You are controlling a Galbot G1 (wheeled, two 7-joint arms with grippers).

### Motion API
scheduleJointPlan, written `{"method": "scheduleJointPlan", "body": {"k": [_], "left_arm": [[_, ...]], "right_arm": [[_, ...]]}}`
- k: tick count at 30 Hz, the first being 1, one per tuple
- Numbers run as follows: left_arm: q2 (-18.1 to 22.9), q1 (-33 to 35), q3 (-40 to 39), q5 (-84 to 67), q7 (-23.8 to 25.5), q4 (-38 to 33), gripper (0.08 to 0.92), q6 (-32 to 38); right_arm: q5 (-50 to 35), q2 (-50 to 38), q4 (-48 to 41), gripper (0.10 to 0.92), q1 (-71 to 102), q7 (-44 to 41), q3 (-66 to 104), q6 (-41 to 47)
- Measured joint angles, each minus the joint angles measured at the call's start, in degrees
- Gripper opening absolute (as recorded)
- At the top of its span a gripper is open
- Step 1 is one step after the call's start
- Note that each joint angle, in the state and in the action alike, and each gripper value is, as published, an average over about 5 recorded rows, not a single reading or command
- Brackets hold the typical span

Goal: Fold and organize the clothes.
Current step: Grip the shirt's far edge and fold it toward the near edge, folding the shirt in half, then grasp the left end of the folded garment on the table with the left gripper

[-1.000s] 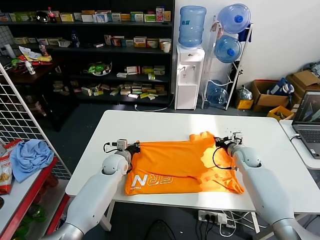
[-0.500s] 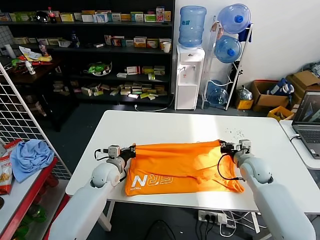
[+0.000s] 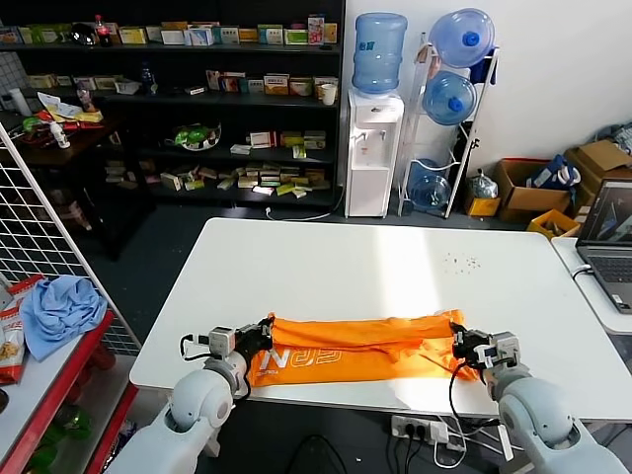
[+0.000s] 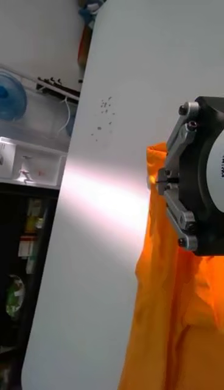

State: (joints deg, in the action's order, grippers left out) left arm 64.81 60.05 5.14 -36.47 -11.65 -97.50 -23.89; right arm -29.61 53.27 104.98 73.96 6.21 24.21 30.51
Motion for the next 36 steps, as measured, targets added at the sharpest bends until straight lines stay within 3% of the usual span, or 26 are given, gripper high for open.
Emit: {"method": "scheduleJointPlan", "body": {"k": [5, 27, 31, 36], "left_arm": [[0.83, 2.77, -0.02, 0.8, 0.1, -1.51, 0.175, 1.13], [2.1, 6.44, 2.63, 0.22, -1.65, -1.84, 0.791, 2.13], [2.54, 6.16, 2.69, -0.9, -2.03, -0.91, 0.811, 1.4], [2.7, 5.89, 2.78, -1.81, -2.14, -0.25, 0.701, 0.87]], "right_arm": [[1.23, 0.02, 1.79, 0.163, 3.32, 0.35, 0.77, 0.29], [1.75, -0.09, 5.32, 0.773, 6.45, 1.67, 1.22, 1.24], [1.73, 0.09, 5.95, 0.817, 6.99, 1.79, 1.23, 1.32], [1.75, 0.17, 6.83, 0.822, 7.69, 1.88, 1.4, 1.39]]}}
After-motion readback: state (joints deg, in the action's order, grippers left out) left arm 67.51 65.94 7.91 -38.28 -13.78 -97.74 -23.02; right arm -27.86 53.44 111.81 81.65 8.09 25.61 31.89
